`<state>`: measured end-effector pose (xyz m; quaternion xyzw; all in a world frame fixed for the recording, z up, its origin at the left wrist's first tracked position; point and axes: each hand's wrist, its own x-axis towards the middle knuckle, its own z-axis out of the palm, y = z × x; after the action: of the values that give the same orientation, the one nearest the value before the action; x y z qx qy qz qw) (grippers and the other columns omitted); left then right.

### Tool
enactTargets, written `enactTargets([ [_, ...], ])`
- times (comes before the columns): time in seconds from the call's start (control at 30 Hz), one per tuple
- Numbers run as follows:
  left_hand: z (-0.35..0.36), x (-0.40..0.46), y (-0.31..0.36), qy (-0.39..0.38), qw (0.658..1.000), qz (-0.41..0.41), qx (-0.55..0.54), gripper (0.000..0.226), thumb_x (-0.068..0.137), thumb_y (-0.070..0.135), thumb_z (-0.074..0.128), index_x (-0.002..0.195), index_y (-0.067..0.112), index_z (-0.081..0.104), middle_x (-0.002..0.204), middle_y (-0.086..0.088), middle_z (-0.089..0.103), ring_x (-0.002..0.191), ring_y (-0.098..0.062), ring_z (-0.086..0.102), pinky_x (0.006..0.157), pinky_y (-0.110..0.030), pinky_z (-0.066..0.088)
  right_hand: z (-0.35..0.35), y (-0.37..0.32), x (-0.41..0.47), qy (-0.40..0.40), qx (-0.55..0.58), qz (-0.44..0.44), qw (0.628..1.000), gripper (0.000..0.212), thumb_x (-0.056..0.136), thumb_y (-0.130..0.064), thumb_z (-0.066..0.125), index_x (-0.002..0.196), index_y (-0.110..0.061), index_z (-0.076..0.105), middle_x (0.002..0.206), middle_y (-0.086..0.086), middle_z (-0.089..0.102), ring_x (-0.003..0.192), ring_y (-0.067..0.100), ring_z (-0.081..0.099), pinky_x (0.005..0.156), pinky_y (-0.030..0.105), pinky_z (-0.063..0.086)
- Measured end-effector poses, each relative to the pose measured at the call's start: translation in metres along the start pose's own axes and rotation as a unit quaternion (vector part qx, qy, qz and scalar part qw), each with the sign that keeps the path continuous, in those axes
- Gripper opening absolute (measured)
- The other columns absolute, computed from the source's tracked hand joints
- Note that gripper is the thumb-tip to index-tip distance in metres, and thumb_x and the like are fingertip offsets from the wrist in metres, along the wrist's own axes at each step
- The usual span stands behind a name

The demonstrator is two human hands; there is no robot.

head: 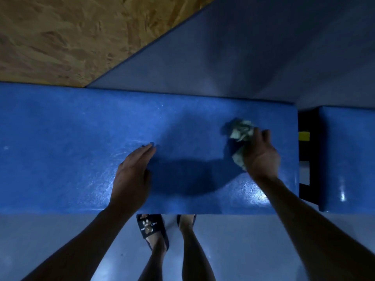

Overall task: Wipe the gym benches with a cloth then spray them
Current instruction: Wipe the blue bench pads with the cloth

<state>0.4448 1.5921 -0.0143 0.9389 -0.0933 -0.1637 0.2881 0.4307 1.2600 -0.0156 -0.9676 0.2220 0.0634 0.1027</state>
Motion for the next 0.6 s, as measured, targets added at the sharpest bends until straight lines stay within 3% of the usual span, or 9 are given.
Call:
enactTargets([
  [0.07,0.0,0.0,0.001,0.005,1.0,-0.002,-0.005,0.071,0.075,0.007,0.036,0.143,0.022,0.047,0.15,0.007,0.044,0.14,-0.015,0.036,0.116,-0.035,0.03,0.004,-0.01,0.002,0.026,0.007,0.114,0.993,0.033,0.092,-0.016,0.048,0.123,-0.011,0.044,0.114,0.017,0.045,0.074,0.046,0.06,0.059,0.038,0.033],
  [0.13,0.001,0.0,0.003,0.009,1.0,-0.007,-0.005,0.071,0.075,0.006,0.036,0.143,0.02,0.047,0.15,0.006,0.044,0.14,-0.014,0.036,0.117,-0.032,0.028,0.02,-0.051,-0.012,0.017,0.03,0.135,0.99,0.036,0.092,-0.015,0.043,0.128,-0.011,0.043,0.122,0.016,0.045,0.079,0.044,0.062,0.06,0.04,0.039],
  [0.2,0.001,0.002,0.004,0.012,1.0,-0.009,-0.001,0.072,0.074,0.005,0.037,0.143,0.021,0.047,0.15,0.007,0.044,0.14,-0.014,0.035,0.116,-0.033,0.028,0.037,-0.106,-0.037,-0.015,0.064,0.052,0.996,0.039,0.087,-0.011,0.048,0.126,-0.012,0.047,0.125,0.014,0.048,0.076,0.039,0.064,0.057,0.04,0.047],
  [0.27,0.001,0.005,0.003,0.013,1.0,-0.009,0.004,0.072,0.073,0.005,0.039,0.143,0.021,0.047,0.149,0.005,0.045,0.14,-0.017,0.036,0.115,-0.039,0.031,0.047,-0.146,-0.063,-0.051,0.064,-0.104,0.991,0.048,0.074,-0.012,0.064,0.121,-0.014,0.053,0.113,0.012,0.054,0.065,0.032,0.062,0.047,0.034,0.047],
  [0.33,0.001,0.009,0.002,0.016,1.0,-0.006,0.008,0.071,0.073,0.005,0.04,0.142,0.02,0.048,0.149,0.002,0.046,0.14,-0.02,0.037,0.113,-0.045,0.034,0.046,-0.151,-0.063,-0.056,0.021,-0.255,0.965,0.05,0.069,-0.016,0.068,0.117,-0.016,0.056,0.102,0.01,0.057,0.058,0.026,0.059,0.041,0.029,0.043],
  [0.4,-0.001,0.013,0.001,0.02,1.0,0.0,0.01,0.073,0.072,0.005,0.04,0.142,0.021,0.047,0.149,0.005,0.045,0.141,-0.019,0.036,0.113,-0.044,0.034,0.037,-0.128,-0.036,-0.037,-0.006,-0.291,0.956,0.042,0.077,-0.02,0.059,0.118,-0.018,0.052,0.1,0.009,0.059,0.053,0.024,0.058,0.039,0.027,0.038],
  [0.5,-0.005,0.017,0.0,0.024,1.0,0.013,0.002,0.074,0.073,0.003,0.04,0.145,0.023,0.044,0.151,0.009,0.043,0.142,-0.017,0.035,0.112,-0.043,0.035,0.017,-0.068,0.017,-0.039,-0.047,-0.142,0.988,0.039,0.085,-0.022,0.059,0.122,-0.017,0.047,0.11,0.011,0.052,0.06,0.035,0.062,0.047,0.035,0.041],
  [0.6,-0.007,0.022,0.0,0.03,0.999,0.02,-0.003,0.075,0.074,0.003,0.04,0.146,0.023,0.043,0.151,0.008,0.043,0.142,-0.017,0.035,0.113,-0.044,0.034,-0.004,-0.021,0.047,0.015,-0.01,0.03,0.999,0.037,0.089,-0.029,0.044,0.122,-0.011,0.044,0.116,0.018,0.046,0.074,0.048,0.06,0.058,0.04,0.034],
])
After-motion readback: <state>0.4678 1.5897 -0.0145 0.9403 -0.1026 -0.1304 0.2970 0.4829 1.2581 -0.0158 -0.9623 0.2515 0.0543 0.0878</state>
